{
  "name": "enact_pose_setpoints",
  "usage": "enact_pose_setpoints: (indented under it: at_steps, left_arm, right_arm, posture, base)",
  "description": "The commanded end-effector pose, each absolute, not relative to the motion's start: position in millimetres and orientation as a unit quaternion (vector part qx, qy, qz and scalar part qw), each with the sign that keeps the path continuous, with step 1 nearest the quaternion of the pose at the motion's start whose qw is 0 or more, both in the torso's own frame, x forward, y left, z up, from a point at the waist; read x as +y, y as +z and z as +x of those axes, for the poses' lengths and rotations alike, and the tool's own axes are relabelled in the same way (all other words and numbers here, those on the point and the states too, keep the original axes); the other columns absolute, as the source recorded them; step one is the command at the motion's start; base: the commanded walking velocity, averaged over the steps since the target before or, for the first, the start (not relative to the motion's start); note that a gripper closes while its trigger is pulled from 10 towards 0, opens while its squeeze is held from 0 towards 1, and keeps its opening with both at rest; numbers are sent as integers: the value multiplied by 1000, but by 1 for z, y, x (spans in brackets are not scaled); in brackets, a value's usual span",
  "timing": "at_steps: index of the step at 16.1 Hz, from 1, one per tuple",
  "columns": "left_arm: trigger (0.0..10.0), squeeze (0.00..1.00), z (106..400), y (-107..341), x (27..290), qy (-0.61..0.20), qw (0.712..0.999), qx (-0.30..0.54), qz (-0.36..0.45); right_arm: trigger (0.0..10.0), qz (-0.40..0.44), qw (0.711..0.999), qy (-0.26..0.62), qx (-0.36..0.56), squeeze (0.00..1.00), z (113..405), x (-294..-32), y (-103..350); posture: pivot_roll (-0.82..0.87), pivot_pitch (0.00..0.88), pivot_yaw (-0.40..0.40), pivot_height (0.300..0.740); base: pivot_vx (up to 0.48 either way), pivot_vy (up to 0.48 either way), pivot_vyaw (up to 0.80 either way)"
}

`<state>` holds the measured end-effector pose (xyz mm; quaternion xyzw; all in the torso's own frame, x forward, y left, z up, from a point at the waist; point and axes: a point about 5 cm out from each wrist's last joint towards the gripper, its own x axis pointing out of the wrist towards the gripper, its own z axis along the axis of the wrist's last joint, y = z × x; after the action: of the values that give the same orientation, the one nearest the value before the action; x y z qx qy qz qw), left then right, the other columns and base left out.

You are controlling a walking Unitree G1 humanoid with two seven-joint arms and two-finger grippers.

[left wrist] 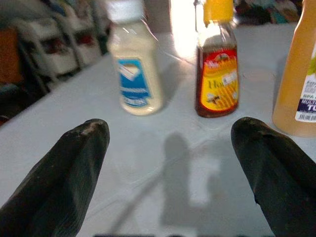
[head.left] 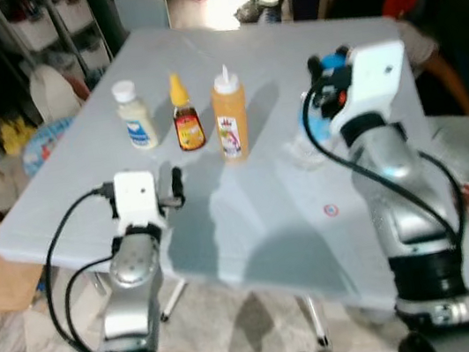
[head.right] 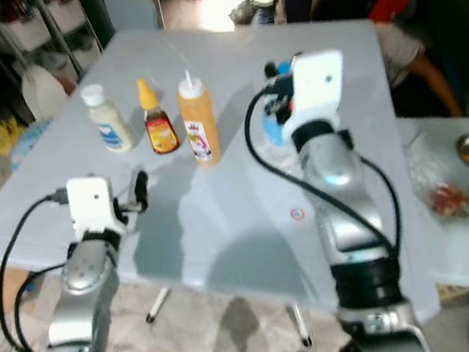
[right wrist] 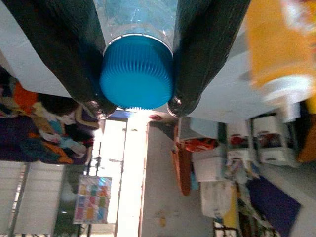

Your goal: Restocking fridge

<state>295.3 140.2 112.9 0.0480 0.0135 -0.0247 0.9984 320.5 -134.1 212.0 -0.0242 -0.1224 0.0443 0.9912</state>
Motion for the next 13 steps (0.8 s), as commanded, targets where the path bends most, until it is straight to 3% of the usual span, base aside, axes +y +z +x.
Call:
enact_pose_setpoints:
  at_steps: [1, 7, 11, 13]
  left_arm:
    - [10000, 0, 296, 115, 138, -22, 999, 6, 47]
    - [10000, 0, 299, 115, 135, -26, 999, 4, 44]
    - [10000, 0, 304, 119, 135, -27, 999, -4, 46]
    - [10000, 0, 306, 127, 134, -30, 998, -16, 50]
  right_arm:
    - [10000, -28, 994, 52, -96, 0, 322, -133, 200]
    - [10000, -31, 993, 52, -103, 0, 325, -131, 201]
    - [10000, -40, 991, 54, -111, 0, 329, -128, 203]
    - [10000, -43, 991, 51, -119, 0, 330, -127, 207]
  posture:
    - [5, 0, 21, 740]
    - [7, 0, 17, 740]
    - [11, 0, 19, 740]
    - [19, 0, 32, 740]
  base:
    - [0, 0, 0]
    - [0, 0, 0]
    - [-180, 0, 0]
    - [0, 0, 475]
